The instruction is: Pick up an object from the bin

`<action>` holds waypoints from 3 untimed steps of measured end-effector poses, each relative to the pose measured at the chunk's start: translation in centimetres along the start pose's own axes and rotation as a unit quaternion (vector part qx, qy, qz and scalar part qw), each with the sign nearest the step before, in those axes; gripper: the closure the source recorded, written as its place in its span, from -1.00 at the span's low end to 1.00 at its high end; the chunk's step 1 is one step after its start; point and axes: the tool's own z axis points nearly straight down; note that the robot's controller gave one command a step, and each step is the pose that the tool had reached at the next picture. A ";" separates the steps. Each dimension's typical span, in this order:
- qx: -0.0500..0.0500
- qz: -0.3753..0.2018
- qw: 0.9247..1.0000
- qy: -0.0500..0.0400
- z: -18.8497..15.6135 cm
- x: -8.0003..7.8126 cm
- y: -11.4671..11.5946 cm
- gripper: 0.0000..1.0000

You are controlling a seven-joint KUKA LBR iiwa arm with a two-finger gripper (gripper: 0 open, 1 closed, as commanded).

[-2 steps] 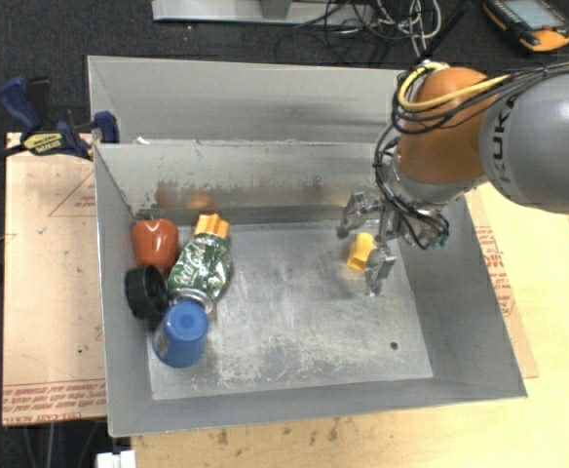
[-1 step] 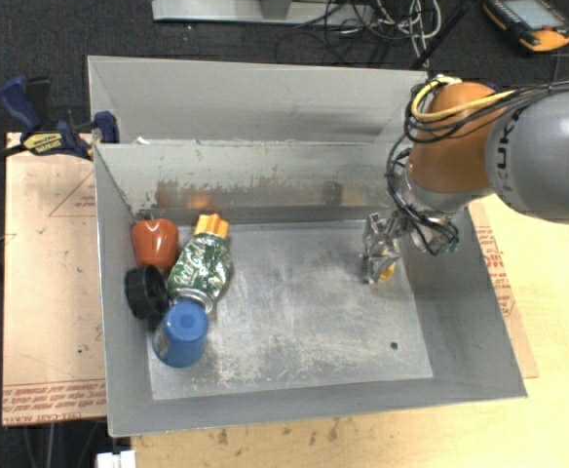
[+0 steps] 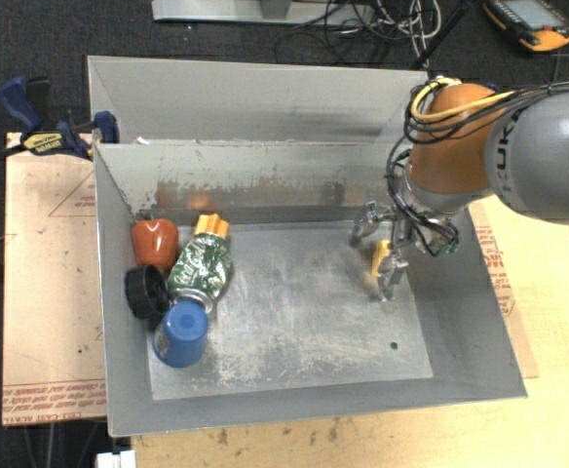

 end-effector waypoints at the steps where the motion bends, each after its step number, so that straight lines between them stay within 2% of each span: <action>1: 0.000 0.000 1.000 0.000 0.0 0.0 0.0 -1.00; 2: -0.004 -0.233 0.972 -0.005 0.3 1.2 -4.2 1.00; 3: -0.004 -0.233 0.972 -0.006 0.3 1.2 -4.2 1.00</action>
Offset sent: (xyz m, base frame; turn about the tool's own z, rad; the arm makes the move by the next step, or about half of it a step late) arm -0.0042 -0.0521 -0.0063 -0.4721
